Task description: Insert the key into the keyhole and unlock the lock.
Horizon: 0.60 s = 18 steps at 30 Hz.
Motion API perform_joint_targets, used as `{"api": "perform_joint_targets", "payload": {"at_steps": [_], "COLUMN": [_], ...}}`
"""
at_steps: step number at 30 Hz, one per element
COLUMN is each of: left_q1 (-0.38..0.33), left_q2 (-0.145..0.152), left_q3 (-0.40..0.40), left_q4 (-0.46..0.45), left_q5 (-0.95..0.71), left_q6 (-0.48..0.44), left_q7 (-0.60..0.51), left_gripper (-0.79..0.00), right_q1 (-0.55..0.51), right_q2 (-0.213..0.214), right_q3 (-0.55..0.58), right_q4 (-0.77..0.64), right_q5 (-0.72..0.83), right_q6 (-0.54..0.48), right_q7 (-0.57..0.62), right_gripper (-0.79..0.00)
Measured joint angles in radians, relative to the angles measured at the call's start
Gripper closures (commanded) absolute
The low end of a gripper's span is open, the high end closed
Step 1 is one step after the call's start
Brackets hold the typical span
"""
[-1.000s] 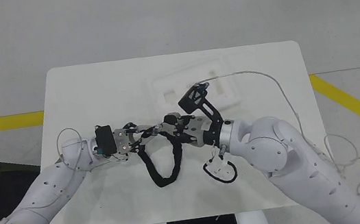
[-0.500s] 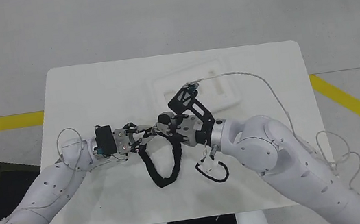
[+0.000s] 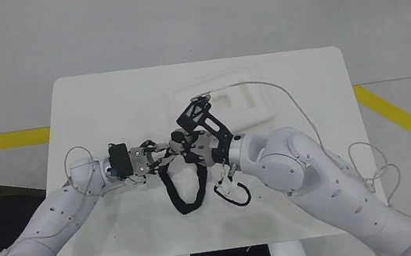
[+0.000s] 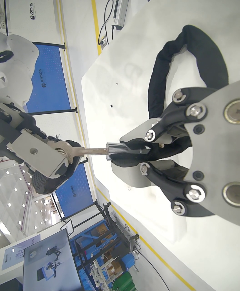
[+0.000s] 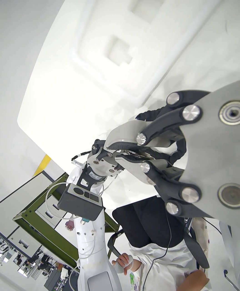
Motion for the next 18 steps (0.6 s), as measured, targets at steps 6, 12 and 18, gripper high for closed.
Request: {"api": "perform_joint_targets", "payload": {"at_steps": [6, 12, 18], "left_q1": [0.0, 0.0, 0.0], "left_q2": [0.0, 0.0, 0.0], "left_q3": [0.0, 0.0, 0.0], "left_q4": [0.0, 0.0, 0.0], "left_q5": [0.0, 0.0, 0.0], "left_q6": [0.0, 0.0, 0.0], "left_q7": [0.0, 0.0, 0.0], "left_gripper": [0.0, 0.0, 0.0], "right_q1": [0.009, 0.009, -0.004], "right_q2": [-0.009, -0.016, -0.018], "right_q3": [-0.011, -0.011, 0.009], "right_q4": [0.006, 0.008, -0.006], "right_q5": [-0.017, -0.034, -0.02], "right_q6": [0.008, 0.011, 0.001], "right_q7": [0.005, -0.001, -0.011], "right_gripper": [-0.034, -0.616, -0.653]}}
